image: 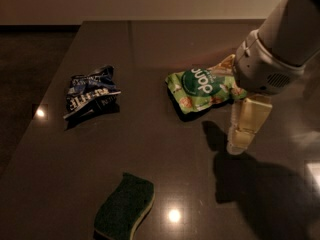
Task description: Pick sponge
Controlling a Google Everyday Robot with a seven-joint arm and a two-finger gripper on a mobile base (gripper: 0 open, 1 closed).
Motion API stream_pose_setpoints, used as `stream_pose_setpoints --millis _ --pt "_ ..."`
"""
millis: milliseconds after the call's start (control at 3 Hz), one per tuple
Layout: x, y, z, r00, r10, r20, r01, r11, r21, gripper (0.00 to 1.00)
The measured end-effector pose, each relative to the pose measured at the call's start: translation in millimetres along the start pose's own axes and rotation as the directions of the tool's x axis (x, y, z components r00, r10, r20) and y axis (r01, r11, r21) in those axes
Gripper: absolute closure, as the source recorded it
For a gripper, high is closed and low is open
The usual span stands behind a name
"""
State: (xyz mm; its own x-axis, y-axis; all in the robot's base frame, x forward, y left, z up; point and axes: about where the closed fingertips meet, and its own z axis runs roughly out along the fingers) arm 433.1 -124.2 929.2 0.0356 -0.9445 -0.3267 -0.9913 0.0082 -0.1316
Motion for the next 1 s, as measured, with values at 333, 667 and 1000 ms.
stream_pose_setpoints --millis 333,667,1000 --pt "-29 18 30 0.992 -0.104 0.067 0.108 0.9926 -0.056 0.00" --pt "-55 43 57 0.970 -0.205 0.133 0.219 0.9704 -0.102 0.00" --pt "-76 68 77 0.942 -0.279 0.187 0.306 0.9421 -0.136 0.00"
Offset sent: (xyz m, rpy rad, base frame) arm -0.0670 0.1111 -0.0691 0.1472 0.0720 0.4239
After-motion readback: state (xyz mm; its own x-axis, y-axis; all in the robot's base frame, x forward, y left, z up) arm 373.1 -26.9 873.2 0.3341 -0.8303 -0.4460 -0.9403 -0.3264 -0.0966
